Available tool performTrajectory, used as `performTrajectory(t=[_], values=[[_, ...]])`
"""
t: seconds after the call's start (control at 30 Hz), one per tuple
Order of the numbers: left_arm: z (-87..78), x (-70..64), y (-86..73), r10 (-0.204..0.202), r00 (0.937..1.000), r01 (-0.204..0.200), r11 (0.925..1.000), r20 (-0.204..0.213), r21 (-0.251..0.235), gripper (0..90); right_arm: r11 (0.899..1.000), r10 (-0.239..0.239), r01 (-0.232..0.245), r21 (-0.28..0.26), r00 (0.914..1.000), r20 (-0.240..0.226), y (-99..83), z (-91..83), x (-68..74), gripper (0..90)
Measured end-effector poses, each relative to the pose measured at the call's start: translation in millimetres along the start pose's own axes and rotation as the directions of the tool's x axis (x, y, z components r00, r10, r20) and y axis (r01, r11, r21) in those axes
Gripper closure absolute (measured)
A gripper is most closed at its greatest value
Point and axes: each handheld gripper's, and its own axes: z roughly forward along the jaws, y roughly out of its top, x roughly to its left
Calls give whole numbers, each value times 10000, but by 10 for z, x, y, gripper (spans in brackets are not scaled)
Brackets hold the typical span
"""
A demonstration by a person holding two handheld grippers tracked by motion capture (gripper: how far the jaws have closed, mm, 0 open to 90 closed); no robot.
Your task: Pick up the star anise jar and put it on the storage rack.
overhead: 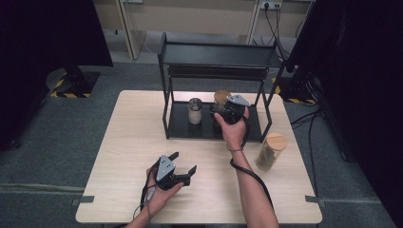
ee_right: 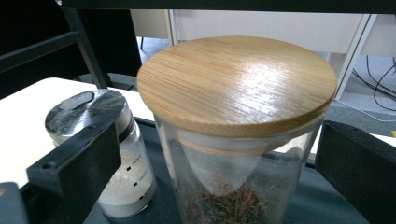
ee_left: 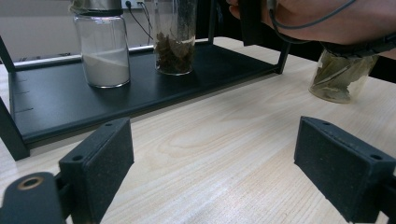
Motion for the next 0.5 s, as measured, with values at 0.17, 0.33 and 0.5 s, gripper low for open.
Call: performTrajectory(t=[0.17,0.33,0.5], values=[[-1,-3,-1,10,10000,-10,10000,-12,-11,117,10000,21,-21,-24,10000,-17,18,-20,5,7],[-1,-3,0,37,10000,-37,10000,-11,1,117,10000,44,-44,-37,10000,-89,34,-52,9,6],[0,-3,0,38,10000,-38,10000,-5,6,117,10000,64,-65,-41,9998,-182,35,-94,11,7]])
